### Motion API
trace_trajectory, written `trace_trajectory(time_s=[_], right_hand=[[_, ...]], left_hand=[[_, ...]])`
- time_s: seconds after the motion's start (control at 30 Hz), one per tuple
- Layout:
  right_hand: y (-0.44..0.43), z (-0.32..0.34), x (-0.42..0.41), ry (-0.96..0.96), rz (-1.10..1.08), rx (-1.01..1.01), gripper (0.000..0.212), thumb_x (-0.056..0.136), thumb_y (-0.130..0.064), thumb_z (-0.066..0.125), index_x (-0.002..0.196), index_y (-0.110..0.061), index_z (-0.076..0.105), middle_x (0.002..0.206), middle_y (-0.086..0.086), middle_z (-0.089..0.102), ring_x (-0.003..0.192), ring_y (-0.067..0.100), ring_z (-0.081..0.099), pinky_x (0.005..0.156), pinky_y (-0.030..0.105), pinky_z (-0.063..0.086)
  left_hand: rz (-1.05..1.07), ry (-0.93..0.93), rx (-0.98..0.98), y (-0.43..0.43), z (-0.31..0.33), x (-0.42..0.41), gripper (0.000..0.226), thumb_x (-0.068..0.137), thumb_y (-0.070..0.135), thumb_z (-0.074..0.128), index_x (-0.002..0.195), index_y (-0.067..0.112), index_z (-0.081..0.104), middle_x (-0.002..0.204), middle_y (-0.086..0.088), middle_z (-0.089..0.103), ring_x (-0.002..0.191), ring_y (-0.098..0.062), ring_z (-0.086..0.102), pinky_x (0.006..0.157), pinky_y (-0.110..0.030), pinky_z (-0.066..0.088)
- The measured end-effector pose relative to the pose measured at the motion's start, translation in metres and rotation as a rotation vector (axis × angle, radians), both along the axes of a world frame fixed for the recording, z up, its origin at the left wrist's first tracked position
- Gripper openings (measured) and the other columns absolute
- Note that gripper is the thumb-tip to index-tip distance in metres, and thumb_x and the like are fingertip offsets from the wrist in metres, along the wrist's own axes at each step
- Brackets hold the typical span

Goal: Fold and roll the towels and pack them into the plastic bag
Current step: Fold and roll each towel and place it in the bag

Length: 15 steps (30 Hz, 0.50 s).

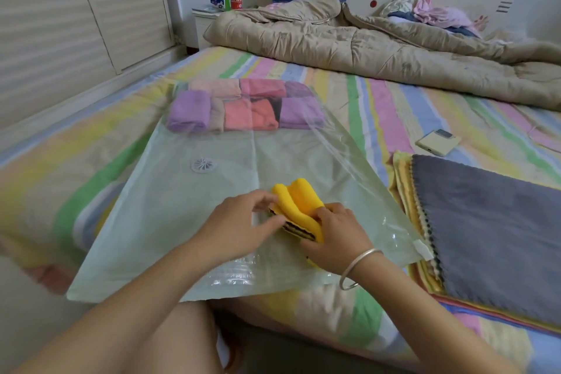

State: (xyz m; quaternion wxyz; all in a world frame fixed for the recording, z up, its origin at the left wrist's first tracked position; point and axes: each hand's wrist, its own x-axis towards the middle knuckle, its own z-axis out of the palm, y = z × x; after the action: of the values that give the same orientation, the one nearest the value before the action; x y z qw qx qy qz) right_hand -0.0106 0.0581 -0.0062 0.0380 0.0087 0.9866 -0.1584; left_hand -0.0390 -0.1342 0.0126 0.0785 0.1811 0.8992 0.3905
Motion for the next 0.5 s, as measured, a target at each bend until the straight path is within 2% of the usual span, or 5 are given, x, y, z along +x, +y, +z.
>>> trace_trajectory(time_s=[0.1, 0.2, 0.27, 0.4, 0.5], right_hand=[[0.012, 0.003, 0.002, 0.054, -0.057, -0.143, 0.059, 0.059, -0.059, 0.040, 0.089, -0.015, 0.065, 0.097, 0.011, 0.061, 0.093, 0.030, 0.056, 0.074, 0.032, 0.041], [0.019, 0.014, 0.007, 0.080, -0.113, -0.324, 0.025, 0.074, -0.037, 0.060, 0.080, -0.013, 0.067, 0.081, 0.011, 0.065, 0.076, 0.026, 0.061, 0.066, 0.034, 0.047], [0.021, 0.021, 0.011, 0.085, -0.101, -0.428, 0.024, 0.066, -0.037, 0.056, 0.075, -0.018, 0.068, 0.073, 0.008, 0.065, 0.068, 0.022, 0.060, 0.061, 0.031, 0.048], [0.017, 0.038, 0.024, 0.293, 0.009, -0.642, 0.023, 0.061, -0.033, 0.055, 0.078, -0.028, 0.069, 0.088, -0.006, 0.067, 0.069, 0.008, 0.061, 0.057, 0.024, 0.045], [0.013, 0.054, 0.039, 0.527, 0.319, -0.667, 0.034, 0.067, -0.025, 0.054, 0.093, -0.013, 0.073, 0.115, 0.001, 0.062, 0.082, 0.011, 0.066, 0.063, 0.024, 0.050]], left_hand=[[-0.374, 0.558, -0.411, -0.021, -0.007, 0.011, 0.063, 0.065, 0.075, 0.057, 0.112, 0.033, 0.063, 0.117, 0.015, 0.063, 0.107, -0.007, 0.057, 0.096, -0.028, 0.039], [-0.579, 0.659, -0.579, -0.036, -0.007, 0.015, 0.060, 0.061, 0.067, 0.063, 0.107, 0.030, 0.059, 0.116, 0.012, 0.057, 0.105, -0.011, 0.052, 0.098, -0.031, 0.036], [-0.589, 0.680, -0.633, -0.045, -0.007, 0.014, 0.051, 0.060, 0.054, 0.066, 0.103, 0.029, 0.057, 0.112, 0.010, 0.057, 0.100, -0.014, 0.053, 0.094, -0.031, 0.039], [-0.507, 0.746, -0.519, -0.055, -0.006, 0.018, 0.016, 0.072, 0.036, 0.059, 0.087, 0.031, 0.064, 0.089, 0.013, 0.062, 0.080, -0.013, 0.060, 0.069, -0.030, 0.048], [-0.227, 0.706, -0.241, -0.057, 0.005, 0.020, 0.019, 0.078, 0.040, 0.055, 0.076, 0.033, 0.073, 0.077, 0.015, 0.064, 0.067, -0.006, 0.062, 0.053, -0.025, 0.048]])
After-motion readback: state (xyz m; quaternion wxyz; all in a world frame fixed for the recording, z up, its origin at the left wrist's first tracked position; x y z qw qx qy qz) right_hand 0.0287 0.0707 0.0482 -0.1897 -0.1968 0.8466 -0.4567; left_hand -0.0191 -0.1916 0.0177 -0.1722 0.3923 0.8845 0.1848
